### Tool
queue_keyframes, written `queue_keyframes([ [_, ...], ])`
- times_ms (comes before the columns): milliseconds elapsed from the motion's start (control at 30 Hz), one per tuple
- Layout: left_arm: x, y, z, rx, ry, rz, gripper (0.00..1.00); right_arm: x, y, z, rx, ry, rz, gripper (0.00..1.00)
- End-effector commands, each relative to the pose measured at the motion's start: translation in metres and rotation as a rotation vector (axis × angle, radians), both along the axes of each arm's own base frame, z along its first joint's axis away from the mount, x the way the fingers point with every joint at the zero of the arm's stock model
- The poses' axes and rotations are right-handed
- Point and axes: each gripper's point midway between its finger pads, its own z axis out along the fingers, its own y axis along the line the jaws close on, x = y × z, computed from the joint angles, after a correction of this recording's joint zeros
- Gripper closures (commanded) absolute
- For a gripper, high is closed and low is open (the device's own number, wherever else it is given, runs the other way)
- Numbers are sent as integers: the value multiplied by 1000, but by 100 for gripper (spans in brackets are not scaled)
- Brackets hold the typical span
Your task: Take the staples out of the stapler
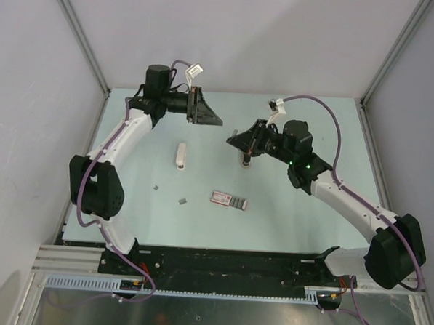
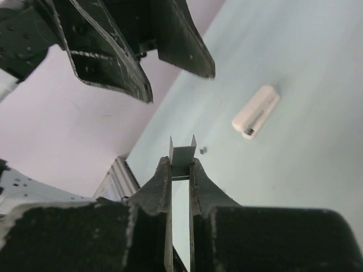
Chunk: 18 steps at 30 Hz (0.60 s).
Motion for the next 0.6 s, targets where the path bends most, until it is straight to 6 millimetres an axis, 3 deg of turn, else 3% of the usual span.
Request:
queue_keyframes([
  [0,18,10,-15,73,-184,108,40,-10,-25,-46,-214,98,-66,100],
  [100,31,9,-53,224,-303,183,47,-17,-47,-79,-347,194,-139,100],
  [267,19,-1,-126,490,-488,148,55,-41,-83,-124,-507,313,-250,100],
  [400,6,-4,-177,650,-565,76,56,-57,-101,-137,-523,352,-291,100],
  [567,-4,-8,-214,758,-608,15,59,-65,-114,-145,-548,380,-327,100],
])
